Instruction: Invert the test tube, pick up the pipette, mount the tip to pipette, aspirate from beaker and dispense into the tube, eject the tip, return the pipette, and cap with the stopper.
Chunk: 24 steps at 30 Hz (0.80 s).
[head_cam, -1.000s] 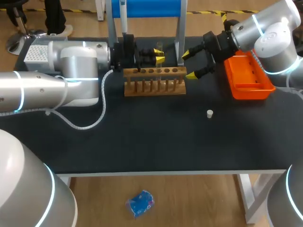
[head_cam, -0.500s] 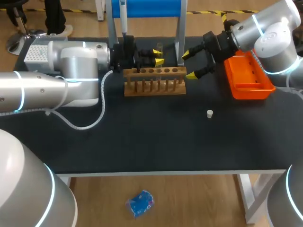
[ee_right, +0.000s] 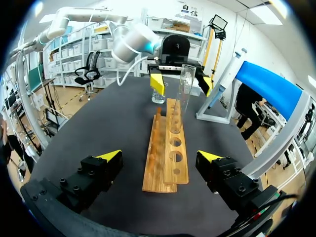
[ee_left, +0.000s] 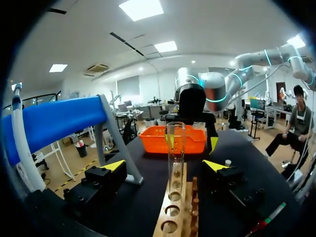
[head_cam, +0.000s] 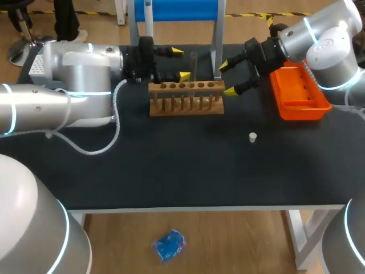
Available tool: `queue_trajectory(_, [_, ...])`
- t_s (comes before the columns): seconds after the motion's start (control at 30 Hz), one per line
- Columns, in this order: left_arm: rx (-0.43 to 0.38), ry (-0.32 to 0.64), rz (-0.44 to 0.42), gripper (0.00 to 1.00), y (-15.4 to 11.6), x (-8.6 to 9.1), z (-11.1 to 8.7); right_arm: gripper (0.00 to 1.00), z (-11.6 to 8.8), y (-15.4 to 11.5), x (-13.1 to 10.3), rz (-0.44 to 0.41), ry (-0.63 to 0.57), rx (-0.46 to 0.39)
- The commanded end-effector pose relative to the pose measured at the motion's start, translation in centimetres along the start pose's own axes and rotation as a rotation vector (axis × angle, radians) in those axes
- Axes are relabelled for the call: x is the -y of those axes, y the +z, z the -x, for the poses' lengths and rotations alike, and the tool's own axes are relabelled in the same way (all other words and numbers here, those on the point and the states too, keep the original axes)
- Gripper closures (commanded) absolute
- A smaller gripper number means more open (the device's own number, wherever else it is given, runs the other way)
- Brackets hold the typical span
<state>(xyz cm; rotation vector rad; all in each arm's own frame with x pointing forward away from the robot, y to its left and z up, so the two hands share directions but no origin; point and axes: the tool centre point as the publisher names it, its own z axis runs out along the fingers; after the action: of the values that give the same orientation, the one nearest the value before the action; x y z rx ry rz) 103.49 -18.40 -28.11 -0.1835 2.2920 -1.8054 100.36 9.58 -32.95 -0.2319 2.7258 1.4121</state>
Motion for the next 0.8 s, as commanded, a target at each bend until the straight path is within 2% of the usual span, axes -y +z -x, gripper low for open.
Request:
queue_trajectory(0.03, [0.075, -0.011, 0.057, 0.0, -4.7, 1.6, -1.2, 0.0, 0.1, 0.0, 0.1, 0.0, -0.001, -0.004])
queue_trajectory(0.17, [0.156, -0.037, 0.12, 0.0, -8.3, 2.4, -1.3, 0.0, 0.1, 0.0, 0.1, 0.0, -0.001, -0.004])
queue_trajectory(0.23, [0.21, -0.084, 0.176, 0.0, -10.0, 2.6, -1.6, 0.0, 0.1, 0.0, 0.1, 0.0, -0.001, -0.004])
queue_trajectory(0.37, [0.318, -0.15, 0.231, 0.0, -13.0, 3.3, -2.5, 0.0, 0.1, 0.0, 0.1, 0.0, -0.001, -0.004])
queue_trajectory(0.8, [0.318, -0.15, 0.231, 0.0, -13.0, 3.3, -2.5, 0.0, 0.1, 0.0, 0.1, 0.0, -0.001, -0.004])
